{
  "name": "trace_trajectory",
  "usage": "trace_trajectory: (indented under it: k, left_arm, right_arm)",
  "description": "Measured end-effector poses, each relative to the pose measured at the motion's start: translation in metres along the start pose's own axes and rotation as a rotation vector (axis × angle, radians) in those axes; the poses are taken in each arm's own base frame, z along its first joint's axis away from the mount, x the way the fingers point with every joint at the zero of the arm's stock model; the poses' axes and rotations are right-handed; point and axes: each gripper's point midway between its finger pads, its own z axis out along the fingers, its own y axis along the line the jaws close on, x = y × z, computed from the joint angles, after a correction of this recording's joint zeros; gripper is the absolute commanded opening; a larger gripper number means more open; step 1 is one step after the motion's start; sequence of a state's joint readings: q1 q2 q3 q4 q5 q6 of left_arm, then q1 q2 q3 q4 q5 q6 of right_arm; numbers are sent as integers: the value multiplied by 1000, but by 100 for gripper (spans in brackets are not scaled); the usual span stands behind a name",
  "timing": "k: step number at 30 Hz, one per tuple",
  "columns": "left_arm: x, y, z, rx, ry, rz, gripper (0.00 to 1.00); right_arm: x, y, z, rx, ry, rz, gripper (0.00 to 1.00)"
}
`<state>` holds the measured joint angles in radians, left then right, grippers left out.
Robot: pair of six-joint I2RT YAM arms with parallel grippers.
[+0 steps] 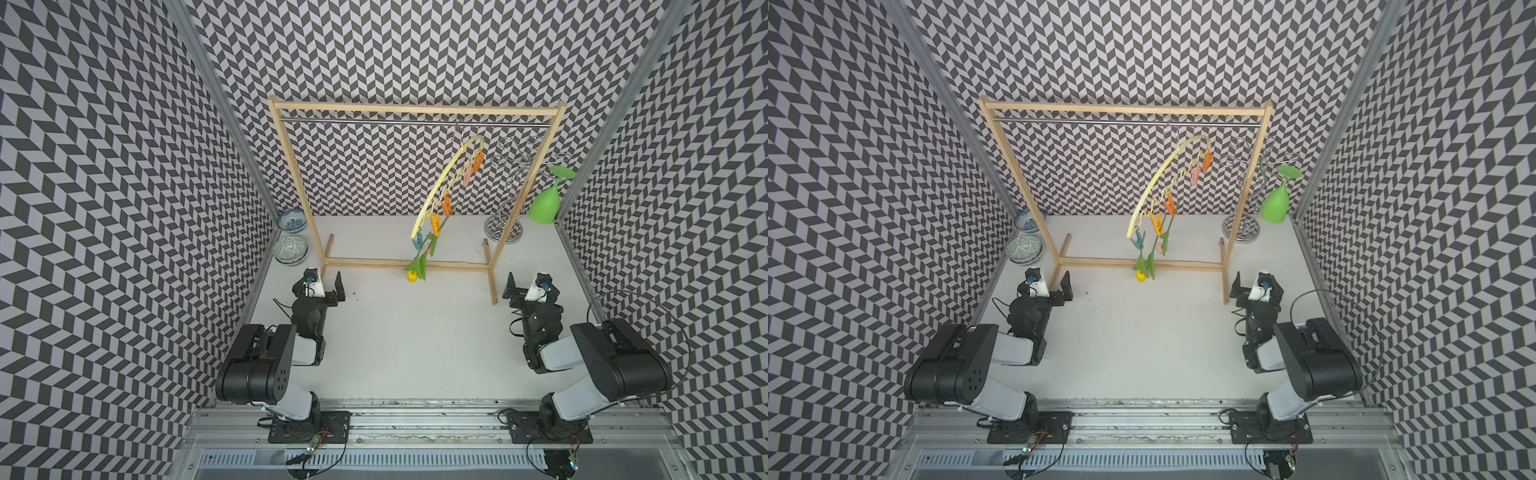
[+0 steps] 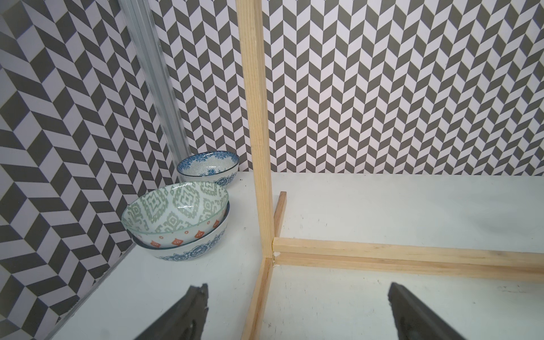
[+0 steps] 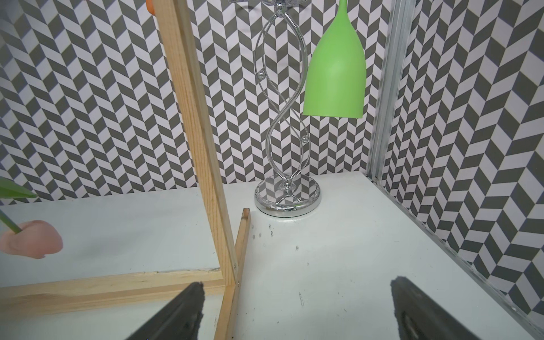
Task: Dry the flowers on a clothes hanger
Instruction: Reset both arms
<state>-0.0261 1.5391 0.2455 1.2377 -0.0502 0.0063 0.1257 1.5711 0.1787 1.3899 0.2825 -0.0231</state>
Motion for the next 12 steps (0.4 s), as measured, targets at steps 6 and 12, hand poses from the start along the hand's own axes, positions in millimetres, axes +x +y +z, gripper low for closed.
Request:
trace_trajectory:
  k: [6,12]
  left_arm:
    - [0,0,0,-1,0,0,100]
    - [0,0,0,-1,0,0,100]
  right_arm:
    - [0,1,0,-5,0,0,99]
    - [0,1,0,-6,0,0,99]
